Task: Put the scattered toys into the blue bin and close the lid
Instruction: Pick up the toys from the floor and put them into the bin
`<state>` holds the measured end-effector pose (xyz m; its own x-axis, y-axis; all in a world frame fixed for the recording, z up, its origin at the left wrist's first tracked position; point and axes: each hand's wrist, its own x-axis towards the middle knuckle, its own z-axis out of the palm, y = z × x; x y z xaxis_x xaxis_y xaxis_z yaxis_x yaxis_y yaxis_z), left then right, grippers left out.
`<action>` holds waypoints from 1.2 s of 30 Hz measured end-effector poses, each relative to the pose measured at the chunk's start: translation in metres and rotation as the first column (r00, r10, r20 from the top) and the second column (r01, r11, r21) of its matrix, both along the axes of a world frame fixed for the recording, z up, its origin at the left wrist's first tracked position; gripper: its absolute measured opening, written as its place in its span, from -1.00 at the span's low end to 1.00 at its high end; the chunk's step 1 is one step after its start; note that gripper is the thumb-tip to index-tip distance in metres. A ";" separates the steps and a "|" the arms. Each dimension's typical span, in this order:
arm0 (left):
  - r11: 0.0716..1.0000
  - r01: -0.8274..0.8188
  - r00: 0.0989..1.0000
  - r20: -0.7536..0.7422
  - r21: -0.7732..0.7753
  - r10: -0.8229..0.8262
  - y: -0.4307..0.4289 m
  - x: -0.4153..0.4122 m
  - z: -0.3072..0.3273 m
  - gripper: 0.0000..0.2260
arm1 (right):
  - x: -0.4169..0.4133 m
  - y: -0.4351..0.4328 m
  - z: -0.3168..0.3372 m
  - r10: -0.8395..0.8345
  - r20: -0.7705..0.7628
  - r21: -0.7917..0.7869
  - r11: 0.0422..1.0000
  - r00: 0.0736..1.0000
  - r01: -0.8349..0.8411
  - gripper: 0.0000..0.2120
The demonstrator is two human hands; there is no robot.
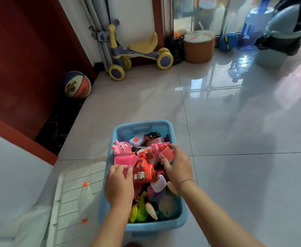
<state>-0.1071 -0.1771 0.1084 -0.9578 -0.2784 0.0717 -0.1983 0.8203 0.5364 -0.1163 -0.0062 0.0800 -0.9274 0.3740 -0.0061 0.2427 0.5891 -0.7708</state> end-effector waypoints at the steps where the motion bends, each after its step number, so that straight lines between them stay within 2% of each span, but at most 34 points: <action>1: 1.000 -0.009 0.998 0.064 0.005 0.009 -0.009 0.004 0.000 -0.79 | 0.003 -0.006 -0.003 0.020 0.068 0.030 0.999 0.998 -0.022 -0.51; 3: 0.999 -0.026 0.994 0.104 -0.028 0.029 -0.022 0.010 0.003 -0.76 | 0.011 -0.014 -0.005 0.023 0.115 0.069 0.997 0.993 -0.031 -0.49; 5: 0.987 -0.017 0.996 0.078 -0.161 0.030 -0.032 0.013 0.002 -0.69 | 0.022 -0.017 -0.004 0.003 0.114 0.118 0.993 0.994 -0.016 -0.46; 7: 0.965 -0.001 0.989 0.140 -0.262 0.039 -0.044 0.015 -0.010 -0.54 | 0.034 -0.019 -0.004 -0.009 0.158 0.181 0.983 0.987 -0.020 -0.42; 8: 0.970 0.001 0.975 0.214 -0.244 0.053 -0.050 0.016 -0.018 -0.47 | 0.041 -0.020 -0.006 -0.013 0.192 0.214 0.976 0.981 -0.029 -0.41; 11: 0.997 -0.065 0.905 0.419 -0.033 0.073 -0.060 0.019 -0.041 -0.37 | 0.056 -0.023 -0.020 -0.025 0.306 0.270 0.961 0.952 -0.061 -0.38; 13: 0.997 -0.070 0.896 0.438 -0.018 0.071 -0.059 0.017 -0.046 -0.32 | 0.061 -0.026 -0.028 -0.048 0.341 0.269 0.962 0.939 -0.048 -0.37; 18: 0.999 -0.025 0.876 0.481 -0.026 0.034 -0.051 -0.004 -0.039 -0.27 | 0.051 -0.025 -0.034 -0.060 0.286 0.250 0.968 0.956 -0.014 -0.37; 21: 0.997 0.006 0.852 0.522 0.075 -0.044 -0.051 -0.020 -0.041 -0.24 | 0.037 -0.017 -0.034 -0.086 0.282 0.342 0.940 0.955 -0.016 -0.38; 23: 0.998 0.033 0.864 0.500 0.058 -0.058 -0.048 -0.037 -0.038 -0.27 | 0.028 -0.017 -0.032 -0.073 0.246 0.379 0.925 0.966 -0.027 -0.39; 26: 0.964 0.203 0.942 0.303 -0.174 -0.143 -0.038 -0.069 -0.033 -0.36 | 0.015 -0.042 -0.026 0.126 0.123 0.417 0.894 0.984 -0.166 -0.37; 28: 0.896 0.355 0.928 0.217 -0.266 -0.303 -0.030 -0.094 -0.035 -0.39 | 0.002 -0.060 -0.028 0.260 0.124 0.466 0.837 0.958 -0.287 -0.40; 30: 0.828 0.450 0.891 0.226 -0.333 -0.393 -0.024 -0.116 -0.043 -0.38 | -0.014 -0.070 -0.034 0.336 0.173 0.448 0.810 0.926 -0.378 -0.41; 31: 0.815 0.456 0.889 0.235 -0.358 -0.394 -0.024 -0.129 -0.048 -0.36 | -0.024 -0.071 -0.037 0.356 0.178 0.433 0.809 0.917 -0.398 -0.40; 34: 0.848 0.388 0.920 0.207 -0.361 -0.333 -0.026 -0.168 -0.053 -0.33 | -0.050 -0.066 -0.037 0.390 0.147 0.397 0.818 0.909 -0.415 -0.40; 36: 0.813 0.389 0.921 0.200 -0.433 -0.335 -0.022 -0.185 -0.050 -0.35 | -0.059 -0.059 -0.038 0.400 0.143 0.331 0.843 0.905 -0.425 -0.40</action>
<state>-0.2920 -0.1994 0.0589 -0.9917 0.1284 -0.0079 0.1274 0.9889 0.0769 -0.1754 -0.0655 0.0423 -0.9985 -0.0534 -0.0148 -0.0394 0.8715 -0.4888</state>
